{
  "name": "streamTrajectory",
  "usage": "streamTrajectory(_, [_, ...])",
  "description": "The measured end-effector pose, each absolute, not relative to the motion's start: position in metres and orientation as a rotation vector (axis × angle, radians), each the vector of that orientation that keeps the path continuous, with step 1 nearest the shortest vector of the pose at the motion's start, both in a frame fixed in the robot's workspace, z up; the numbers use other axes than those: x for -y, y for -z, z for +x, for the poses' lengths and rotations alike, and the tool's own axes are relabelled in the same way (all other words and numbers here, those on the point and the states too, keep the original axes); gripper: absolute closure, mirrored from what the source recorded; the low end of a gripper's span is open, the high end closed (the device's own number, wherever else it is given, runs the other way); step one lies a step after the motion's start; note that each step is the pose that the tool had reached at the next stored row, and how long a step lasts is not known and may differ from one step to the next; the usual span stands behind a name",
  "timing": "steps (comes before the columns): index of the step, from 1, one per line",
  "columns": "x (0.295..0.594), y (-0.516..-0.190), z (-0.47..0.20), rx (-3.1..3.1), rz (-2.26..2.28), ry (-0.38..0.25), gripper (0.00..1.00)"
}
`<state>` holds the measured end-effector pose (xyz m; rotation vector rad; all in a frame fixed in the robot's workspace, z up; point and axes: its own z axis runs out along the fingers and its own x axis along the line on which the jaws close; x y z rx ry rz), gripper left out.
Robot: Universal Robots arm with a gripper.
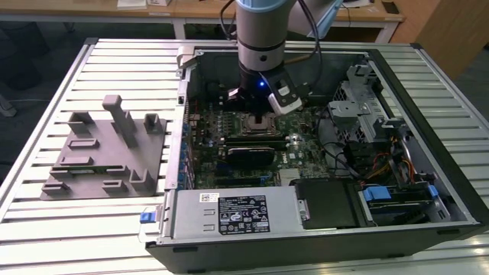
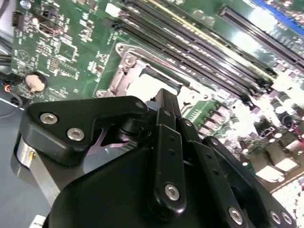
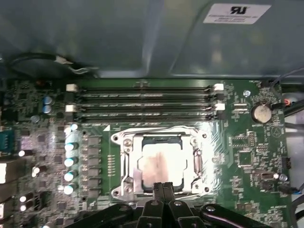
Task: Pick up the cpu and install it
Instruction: 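Install the second cpu locking lever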
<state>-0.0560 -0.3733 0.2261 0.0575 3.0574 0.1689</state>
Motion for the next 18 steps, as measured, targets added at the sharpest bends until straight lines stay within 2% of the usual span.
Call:
streamTrajectory(7, [0.36,-0.226,-0.048,-3.059,0.056,-0.135,0.89])
streamTrajectory(18, [0.359,-0.226,-0.048,-3.059,0.056,-0.134,0.89])
